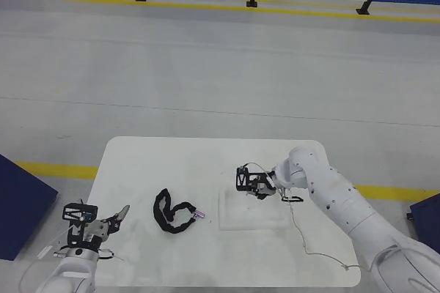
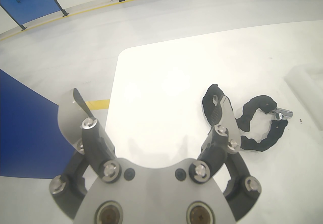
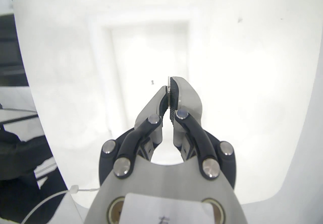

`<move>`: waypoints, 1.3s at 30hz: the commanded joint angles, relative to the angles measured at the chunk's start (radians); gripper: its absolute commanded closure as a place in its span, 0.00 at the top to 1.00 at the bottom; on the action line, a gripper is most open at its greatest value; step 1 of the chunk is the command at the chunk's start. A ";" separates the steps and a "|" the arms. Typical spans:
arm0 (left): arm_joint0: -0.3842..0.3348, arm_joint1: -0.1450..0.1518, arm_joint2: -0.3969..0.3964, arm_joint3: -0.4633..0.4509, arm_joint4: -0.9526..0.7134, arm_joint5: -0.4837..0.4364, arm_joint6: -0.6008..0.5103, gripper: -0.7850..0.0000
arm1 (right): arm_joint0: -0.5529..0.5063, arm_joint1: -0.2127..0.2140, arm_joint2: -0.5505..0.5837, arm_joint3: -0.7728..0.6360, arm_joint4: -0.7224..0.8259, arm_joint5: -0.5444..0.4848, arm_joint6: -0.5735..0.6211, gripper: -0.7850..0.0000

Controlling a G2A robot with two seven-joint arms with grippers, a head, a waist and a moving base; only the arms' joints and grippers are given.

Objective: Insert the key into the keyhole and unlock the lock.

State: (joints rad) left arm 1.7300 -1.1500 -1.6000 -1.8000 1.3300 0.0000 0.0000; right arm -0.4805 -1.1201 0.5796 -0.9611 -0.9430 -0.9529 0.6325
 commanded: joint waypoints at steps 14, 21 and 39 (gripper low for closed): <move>0.000 0.000 0.000 0.000 0.000 0.000 0.000 1.00 | -0.270 0.155 0.376 -0.012 1.086 0.212 0.435 0.00; 0.000 0.000 0.000 0.000 0.000 0.000 0.000 1.00 | -0.424 0.221 0.531 -0.146 1.367 0.292 0.527 0.00; -0.014 0.008 -0.017 -0.011 0.076 -0.061 0.006 1.00 | -0.569 0.273 0.655 -0.304 1.613 0.358 0.593 0.00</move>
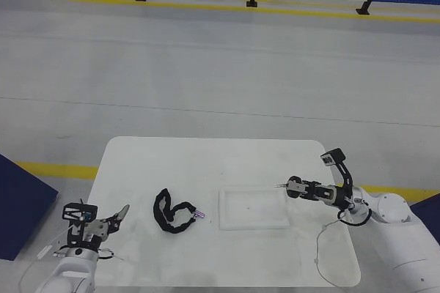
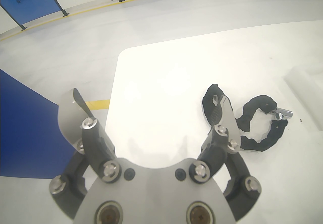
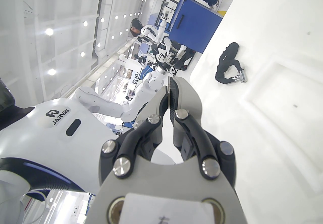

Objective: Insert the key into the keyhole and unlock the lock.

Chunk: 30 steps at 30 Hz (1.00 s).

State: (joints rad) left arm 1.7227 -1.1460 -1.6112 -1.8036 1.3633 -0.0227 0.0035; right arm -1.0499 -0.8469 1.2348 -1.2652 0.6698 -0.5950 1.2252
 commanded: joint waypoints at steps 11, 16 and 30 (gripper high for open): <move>-0.298 0.021 0.123 0.060 0.053 -0.528 -0.215 1.00 | 0.000 0.000 0.000 0.000 0.000 0.000 0.000 0.00; -0.460 0.016 0.239 0.192 0.023 -0.706 -0.320 1.00 | 0.000 0.000 0.000 0.000 0.000 0.000 0.000 0.00; -0.703 -0.019 0.483 0.498 0.050 -0.791 -0.424 1.00 | 0.000 0.000 0.000 0.000 0.000 0.000 0.000 0.00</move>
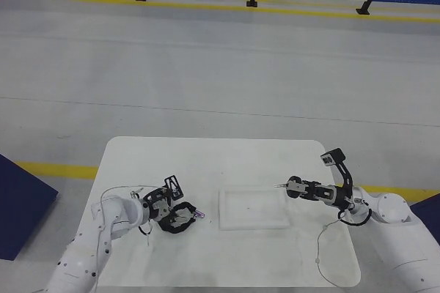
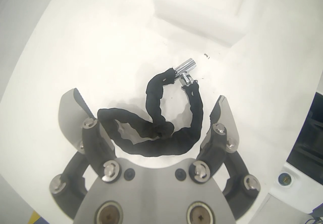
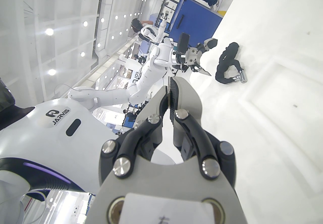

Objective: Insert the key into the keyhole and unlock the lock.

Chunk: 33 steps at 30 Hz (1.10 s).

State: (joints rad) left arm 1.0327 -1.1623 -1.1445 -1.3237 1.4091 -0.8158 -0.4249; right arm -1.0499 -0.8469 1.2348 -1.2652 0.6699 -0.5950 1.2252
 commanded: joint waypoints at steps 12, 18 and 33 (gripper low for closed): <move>-0.107 -0.024 0.155 0.145 0.197 0.038 0.120 0.56 | 0.000 0.000 0.000 0.000 0.000 0.000 0.000 0.00; -0.118 -0.026 0.176 0.164 0.235 0.050 0.143 0.44 | 0.000 0.000 0.000 0.000 0.000 0.000 0.000 0.00; -0.145 -0.029 0.223 0.165 0.350 0.064 0.131 0.46 | 0.000 0.000 0.000 0.000 0.000 0.000 0.000 0.00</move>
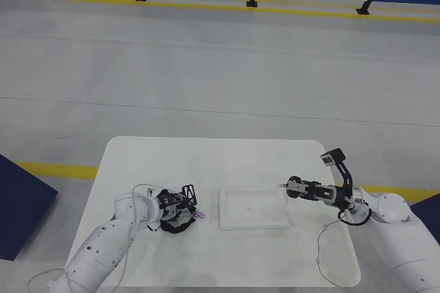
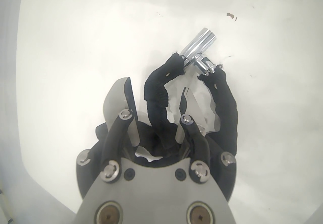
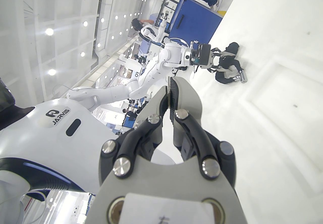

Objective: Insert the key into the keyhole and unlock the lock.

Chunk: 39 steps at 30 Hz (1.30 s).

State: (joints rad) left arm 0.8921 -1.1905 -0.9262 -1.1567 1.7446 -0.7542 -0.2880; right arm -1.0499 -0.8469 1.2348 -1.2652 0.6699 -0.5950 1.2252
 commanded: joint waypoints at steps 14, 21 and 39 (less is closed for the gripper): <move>-0.043 -0.027 0.066 0.018 0.024 -0.002 -0.089 0.44 | 0.000 0.000 0.000 0.000 0.000 0.000 0.000 0.00; -0.049 -0.035 0.084 0.040 0.030 0.001 -0.097 0.39 | 0.000 0.000 0.000 0.000 0.000 0.000 0.000 0.00; -0.001 0.008 0.040 -0.054 0.278 0.199 0.161 0.00 | 0.000 0.000 0.000 0.000 0.000 0.000 0.000 0.00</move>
State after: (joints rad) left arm 0.8801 -1.1901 -0.8756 -1.1905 1.9881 -0.5892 -0.1576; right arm -1.0499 -0.8469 1.2348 -1.2652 0.6699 -0.5950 1.2252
